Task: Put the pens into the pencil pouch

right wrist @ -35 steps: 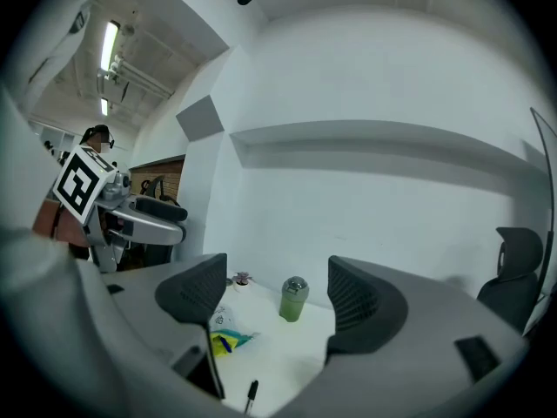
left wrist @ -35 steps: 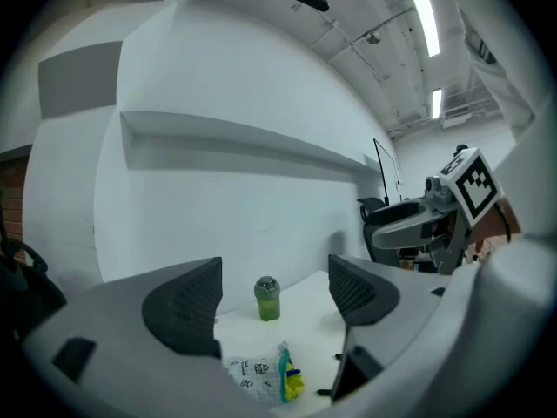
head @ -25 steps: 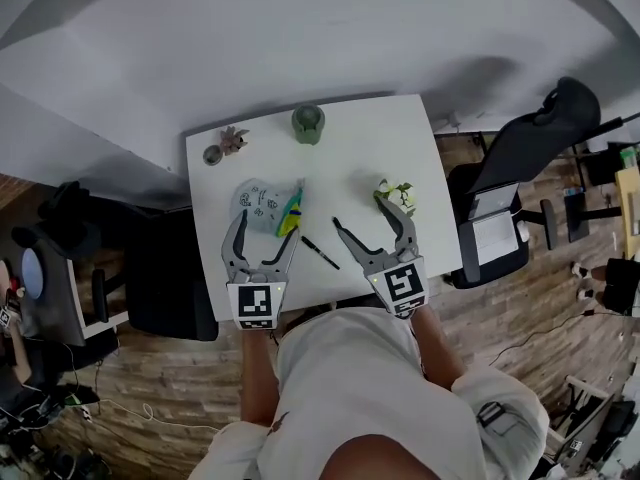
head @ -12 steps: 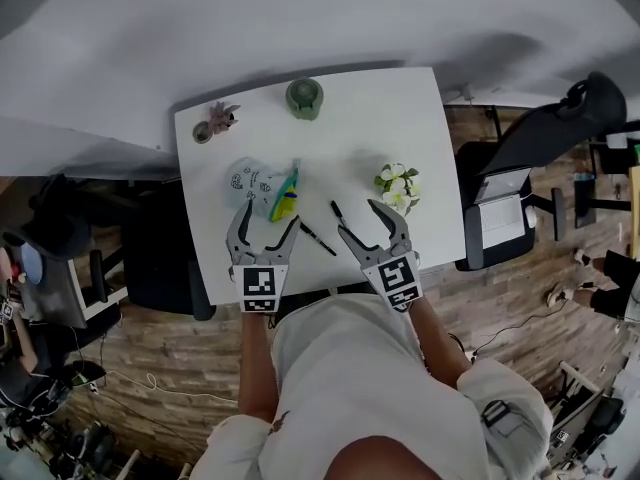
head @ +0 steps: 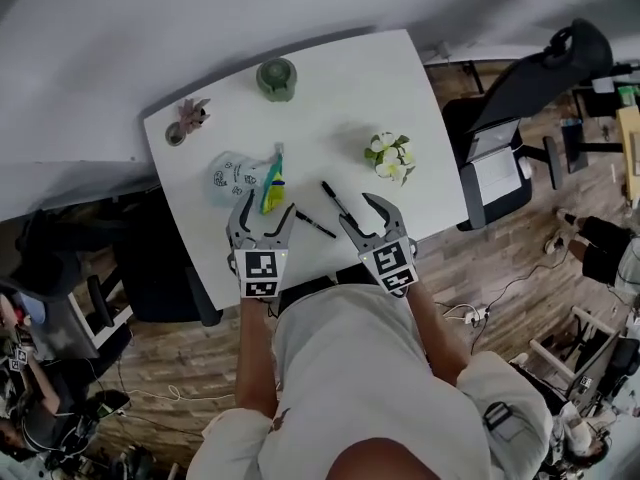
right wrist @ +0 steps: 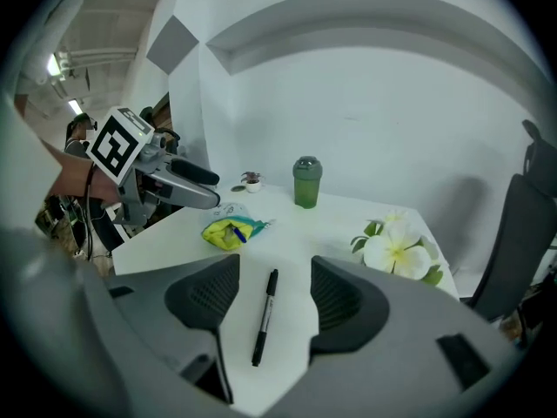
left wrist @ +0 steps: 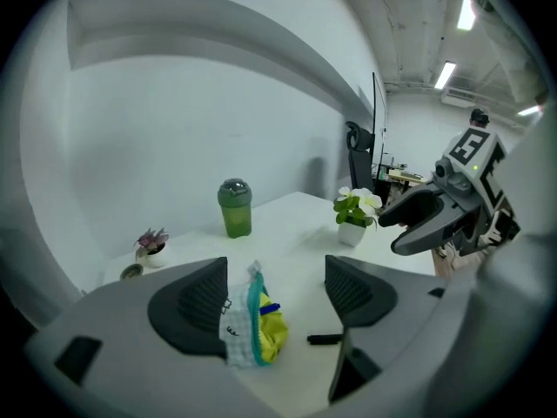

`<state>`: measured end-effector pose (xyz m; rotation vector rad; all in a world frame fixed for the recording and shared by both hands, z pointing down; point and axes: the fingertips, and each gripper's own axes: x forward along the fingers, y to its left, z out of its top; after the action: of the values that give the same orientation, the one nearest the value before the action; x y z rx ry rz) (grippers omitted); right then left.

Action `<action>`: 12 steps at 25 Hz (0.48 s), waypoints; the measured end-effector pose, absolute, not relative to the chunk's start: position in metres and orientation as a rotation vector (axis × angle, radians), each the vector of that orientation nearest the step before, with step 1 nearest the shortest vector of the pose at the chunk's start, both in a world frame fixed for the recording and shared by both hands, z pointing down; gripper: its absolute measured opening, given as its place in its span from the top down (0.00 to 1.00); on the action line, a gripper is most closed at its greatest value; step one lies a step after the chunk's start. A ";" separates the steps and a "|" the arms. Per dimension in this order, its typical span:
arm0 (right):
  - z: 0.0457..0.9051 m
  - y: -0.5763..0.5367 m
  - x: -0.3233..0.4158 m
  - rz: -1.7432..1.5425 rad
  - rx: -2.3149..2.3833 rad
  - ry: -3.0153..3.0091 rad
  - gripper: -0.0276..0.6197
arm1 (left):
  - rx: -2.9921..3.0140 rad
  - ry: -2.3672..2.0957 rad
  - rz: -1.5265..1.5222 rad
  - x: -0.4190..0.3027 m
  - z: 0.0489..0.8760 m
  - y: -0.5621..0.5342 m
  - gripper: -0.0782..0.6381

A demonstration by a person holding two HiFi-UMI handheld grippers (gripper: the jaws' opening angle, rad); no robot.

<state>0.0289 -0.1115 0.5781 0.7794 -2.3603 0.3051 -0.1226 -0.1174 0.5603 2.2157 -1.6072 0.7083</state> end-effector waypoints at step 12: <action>0.646 -0.076 0.059 0.413 0.809 -2.182 0.72 | 2.339 -1.399 0.765 -0.085 0.586 -0.112 0.46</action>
<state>0.0591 -0.0760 0.6459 0.8091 -2.1823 0.4133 -0.0851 -0.1124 0.5859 2.3390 -1.3987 0.7650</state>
